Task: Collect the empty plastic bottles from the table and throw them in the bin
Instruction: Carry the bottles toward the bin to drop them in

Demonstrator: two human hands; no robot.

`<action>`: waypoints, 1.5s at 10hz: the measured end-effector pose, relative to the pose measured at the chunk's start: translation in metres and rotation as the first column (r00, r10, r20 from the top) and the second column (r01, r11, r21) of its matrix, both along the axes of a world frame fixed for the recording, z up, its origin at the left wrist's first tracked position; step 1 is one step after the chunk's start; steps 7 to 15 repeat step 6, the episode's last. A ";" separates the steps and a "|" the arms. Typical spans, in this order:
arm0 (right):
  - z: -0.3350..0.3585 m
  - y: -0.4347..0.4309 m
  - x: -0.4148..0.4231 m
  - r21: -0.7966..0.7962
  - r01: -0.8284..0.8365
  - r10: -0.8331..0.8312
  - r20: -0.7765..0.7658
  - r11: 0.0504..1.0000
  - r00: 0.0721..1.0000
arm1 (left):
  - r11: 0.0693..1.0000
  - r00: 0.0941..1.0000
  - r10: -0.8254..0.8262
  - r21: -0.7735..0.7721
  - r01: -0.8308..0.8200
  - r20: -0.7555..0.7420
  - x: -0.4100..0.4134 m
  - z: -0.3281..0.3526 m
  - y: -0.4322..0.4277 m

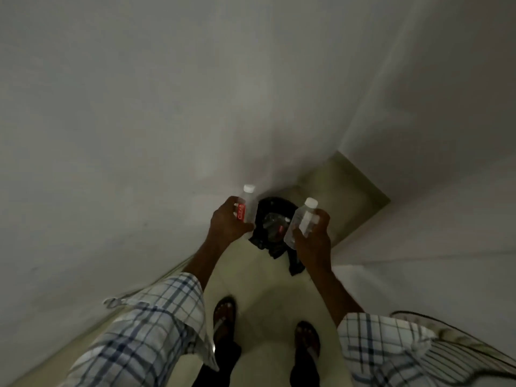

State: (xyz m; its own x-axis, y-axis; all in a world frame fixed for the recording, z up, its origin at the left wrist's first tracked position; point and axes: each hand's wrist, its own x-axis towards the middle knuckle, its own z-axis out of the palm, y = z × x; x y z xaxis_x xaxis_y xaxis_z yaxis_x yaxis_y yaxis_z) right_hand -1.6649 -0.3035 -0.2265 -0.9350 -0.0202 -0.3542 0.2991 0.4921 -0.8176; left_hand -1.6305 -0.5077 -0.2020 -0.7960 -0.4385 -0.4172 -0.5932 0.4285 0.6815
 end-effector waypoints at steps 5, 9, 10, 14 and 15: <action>-0.291 -0.045 -0.031 -0.030 0.123 -0.118 0.117 0.992 0.986 | 0.977 0.975 -0.205 0.077 0.199 0.083 -0.056 -0.300 -0.008; -0.266 -0.034 -0.011 -0.060 0.182 -0.171 0.153 0.982 0.973 | 0.964 0.965 -0.248 0.117 0.238 0.083 -0.049 -0.272 -0.013; -0.266 -0.034 -0.011 -0.060 0.182 -0.171 0.153 0.982 0.973 | 0.964 0.965 -0.248 0.117 0.238 0.083 -0.049 -0.272 -0.013; -0.266 -0.034 -0.011 -0.060 0.182 -0.171 0.153 0.982 0.973 | 0.964 0.965 -0.248 0.117 0.238 0.083 -0.049 -0.272 -0.013; -0.266 -0.034 -0.011 -0.060 0.182 -0.171 0.153 0.982 0.973 | 0.964 0.965 -0.248 0.117 0.238 0.083 -0.049 -0.272 -0.013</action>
